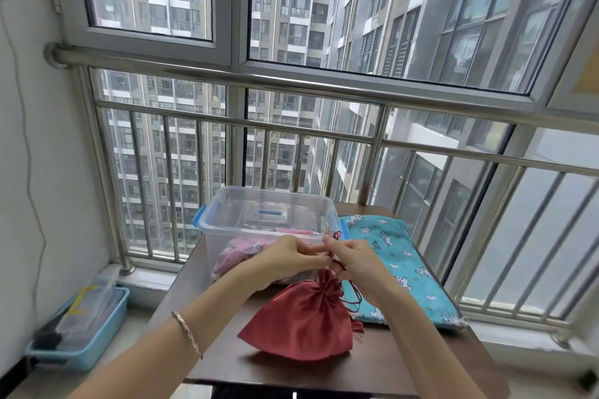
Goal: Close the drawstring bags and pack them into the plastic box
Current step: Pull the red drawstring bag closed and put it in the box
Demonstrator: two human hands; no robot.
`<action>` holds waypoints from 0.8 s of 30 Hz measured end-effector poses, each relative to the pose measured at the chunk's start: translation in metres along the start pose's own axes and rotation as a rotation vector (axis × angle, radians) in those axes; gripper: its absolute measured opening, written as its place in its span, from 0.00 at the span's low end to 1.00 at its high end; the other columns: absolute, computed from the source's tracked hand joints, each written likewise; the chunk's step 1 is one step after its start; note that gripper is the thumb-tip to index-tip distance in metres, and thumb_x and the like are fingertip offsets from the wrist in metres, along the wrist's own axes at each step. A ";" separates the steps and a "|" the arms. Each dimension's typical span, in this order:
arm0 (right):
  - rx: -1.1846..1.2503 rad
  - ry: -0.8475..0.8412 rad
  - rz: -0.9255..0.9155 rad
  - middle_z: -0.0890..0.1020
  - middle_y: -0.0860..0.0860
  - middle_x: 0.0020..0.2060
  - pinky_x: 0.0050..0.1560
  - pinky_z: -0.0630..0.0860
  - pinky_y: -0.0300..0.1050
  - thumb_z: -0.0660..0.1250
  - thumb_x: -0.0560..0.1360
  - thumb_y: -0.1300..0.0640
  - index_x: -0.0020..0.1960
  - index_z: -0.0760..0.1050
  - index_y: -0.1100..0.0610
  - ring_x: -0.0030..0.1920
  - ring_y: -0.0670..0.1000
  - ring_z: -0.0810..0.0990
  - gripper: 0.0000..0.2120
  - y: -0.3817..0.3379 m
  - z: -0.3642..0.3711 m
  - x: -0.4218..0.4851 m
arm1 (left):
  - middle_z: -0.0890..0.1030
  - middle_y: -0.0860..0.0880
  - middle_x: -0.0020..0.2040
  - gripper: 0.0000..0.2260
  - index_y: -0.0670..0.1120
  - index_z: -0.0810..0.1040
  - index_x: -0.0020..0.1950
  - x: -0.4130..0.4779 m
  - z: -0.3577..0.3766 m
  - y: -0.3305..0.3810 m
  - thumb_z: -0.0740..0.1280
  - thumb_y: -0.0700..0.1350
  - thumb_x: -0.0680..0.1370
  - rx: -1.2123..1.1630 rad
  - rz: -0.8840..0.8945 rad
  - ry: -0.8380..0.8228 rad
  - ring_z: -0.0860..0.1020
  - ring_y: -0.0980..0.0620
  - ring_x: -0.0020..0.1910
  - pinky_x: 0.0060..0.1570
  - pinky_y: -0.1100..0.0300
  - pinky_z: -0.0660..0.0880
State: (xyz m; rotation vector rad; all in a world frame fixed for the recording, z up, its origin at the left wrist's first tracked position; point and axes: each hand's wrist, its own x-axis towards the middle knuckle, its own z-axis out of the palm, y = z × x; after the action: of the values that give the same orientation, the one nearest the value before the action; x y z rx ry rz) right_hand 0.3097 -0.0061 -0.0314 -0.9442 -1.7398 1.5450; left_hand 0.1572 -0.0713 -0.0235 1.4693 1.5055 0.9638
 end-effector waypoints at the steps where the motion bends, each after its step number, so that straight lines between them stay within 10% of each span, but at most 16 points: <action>1: -0.007 0.008 -0.037 0.68 0.50 0.26 0.27 0.63 0.33 0.66 0.78 0.50 0.48 0.84 0.63 0.27 0.44 0.65 0.17 -0.002 0.001 0.000 | 0.71 0.53 0.29 0.10 0.51 0.84 0.55 -0.001 0.000 0.000 0.70 0.51 0.76 -0.033 0.007 -0.024 0.62 0.59 0.23 0.22 0.69 0.59; 13: 0.033 0.328 -0.017 0.75 0.53 0.31 0.25 0.64 0.39 0.68 0.77 0.57 0.41 0.76 0.62 0.20 0.46 0.69 0.09 -0.009 -0.016 0.002 | 0.67 0.56 0.19 0.07 0.42 0.83 0.43 0.002 0.001 -0.004 0.68 0.43 0.78 -0.150 0.054 0.013 0.58 0.60 0.19 0.21 0.68 0.54; 21: -0.369 0.005 -0.169 0.75 0.50 0.49 0.31 0.68 0.33 0.65 0.68 0.64 0.63 0.76 0.47 0.30 0.44 0.70 0.25 -0.004 -0.026 -0.012 | 0.72 0.44 0.33 0.08 0.47 0.82 0.40 0.006 -0.009 -0.013 0.68 0.47 0.77 -0.230 0.082 0.008 0.62 0.51 0.28 0.26 0.62 0.55; 24: -0.611 -0.013 -0.304 0.75 0.49 0.50 0.44 0.69 0.29 0.59 0.74 0.72 0.57 0.81 0.54 0.38 0.40 0.72 0.21 -0.002 -0.018 -0.006 | 0.71 0.47 0.30 0.08 0.43 0.80 0.43 0.006 -0.011 -0.006 0.65 0.44 0.79 -0.176 0.100 -0.045 0.63 0.55 0.23 0.22 0.66 0.56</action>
State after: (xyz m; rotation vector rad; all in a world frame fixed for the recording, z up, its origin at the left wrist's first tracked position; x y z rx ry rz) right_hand 0.3283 -0.0014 -0.0275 -0.8841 -2.2963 0.8358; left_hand 0.1444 -0.0653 -0.0244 1.4397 1.2912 1.0868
